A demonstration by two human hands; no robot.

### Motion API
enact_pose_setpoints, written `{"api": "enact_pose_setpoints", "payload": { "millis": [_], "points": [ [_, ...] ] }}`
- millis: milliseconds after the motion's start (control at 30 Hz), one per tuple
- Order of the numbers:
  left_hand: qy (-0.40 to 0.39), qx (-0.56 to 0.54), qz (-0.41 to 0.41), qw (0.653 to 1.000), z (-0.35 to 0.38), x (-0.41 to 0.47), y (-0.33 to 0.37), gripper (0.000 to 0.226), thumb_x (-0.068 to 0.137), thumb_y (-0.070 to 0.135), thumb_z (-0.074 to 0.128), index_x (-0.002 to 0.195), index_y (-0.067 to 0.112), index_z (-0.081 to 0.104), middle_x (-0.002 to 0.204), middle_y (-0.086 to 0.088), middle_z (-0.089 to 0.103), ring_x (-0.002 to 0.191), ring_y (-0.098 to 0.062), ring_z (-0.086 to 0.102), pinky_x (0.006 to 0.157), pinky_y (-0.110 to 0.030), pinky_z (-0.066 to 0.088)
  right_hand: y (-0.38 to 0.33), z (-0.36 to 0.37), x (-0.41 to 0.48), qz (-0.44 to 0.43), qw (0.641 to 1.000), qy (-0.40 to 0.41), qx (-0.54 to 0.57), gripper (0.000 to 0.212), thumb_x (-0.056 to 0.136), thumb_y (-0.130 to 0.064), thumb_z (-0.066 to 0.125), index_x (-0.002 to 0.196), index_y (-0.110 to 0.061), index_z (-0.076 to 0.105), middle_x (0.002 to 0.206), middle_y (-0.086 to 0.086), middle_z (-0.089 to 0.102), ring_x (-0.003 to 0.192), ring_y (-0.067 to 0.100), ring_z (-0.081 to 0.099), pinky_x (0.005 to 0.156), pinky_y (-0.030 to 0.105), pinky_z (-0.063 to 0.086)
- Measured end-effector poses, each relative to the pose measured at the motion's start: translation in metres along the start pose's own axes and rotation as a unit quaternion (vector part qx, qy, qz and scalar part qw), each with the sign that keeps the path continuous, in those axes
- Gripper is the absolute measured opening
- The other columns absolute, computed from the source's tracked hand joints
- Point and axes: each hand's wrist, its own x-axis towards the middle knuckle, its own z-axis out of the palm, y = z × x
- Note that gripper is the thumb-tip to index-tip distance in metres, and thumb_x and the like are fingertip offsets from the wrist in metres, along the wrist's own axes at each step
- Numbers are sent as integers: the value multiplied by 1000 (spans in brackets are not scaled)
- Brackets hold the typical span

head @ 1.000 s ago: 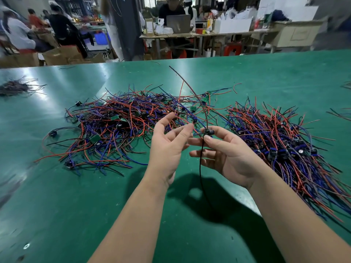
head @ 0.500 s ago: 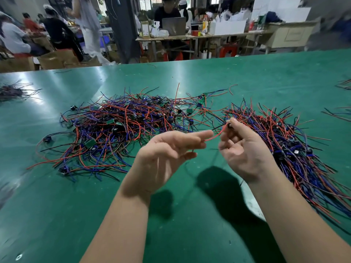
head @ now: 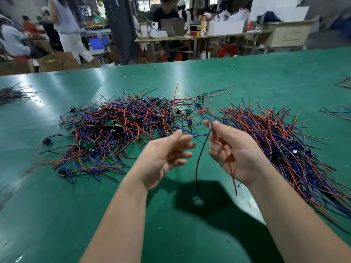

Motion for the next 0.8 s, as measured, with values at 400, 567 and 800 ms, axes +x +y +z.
{"api": "enact_pose_setpoints", "payload": {
  "millis": [400, 567, 800],
  "points": [
    [72, -32, -15, 997, 21, 1, -11, 16, 94, 10, 55, 83, 6, 66, 68, -1, 69, 49, -4, 57, 49, -17, 48, 19, -9, 0, -123, 762, -25, -635, 44, 82, -37, 65, 125, -29, 60, 72, -7, 43, 64, 2, 41, 61, 22, 31],
    [78, 34, -21, 996, 20, 0, -11, 32, 94, 23, 57, 63, 20, 67, 61, 10, 63, 59, -4, 59, 56, -19, 42, 23, -2, 4, -73, 914, 62, -395, 30, 91, -32, 58, 78, -8, 70, 59, -4, 49, 52, 10, 38, 55, 26, 32],
    [-20, 0, -73, 997, 28, -7, -12, 15, 93, 17, 59, 80, 11, 64, 63, 2, 64, 49, -9, 60, 45, -21, 50, 9, -6, 3, 26, 972, 102, -208, 11, 84, -13, 66, 77, -4, 68, 66, 5, 53, 49, 8, 37, 47, 18, 30]
  ]
}}
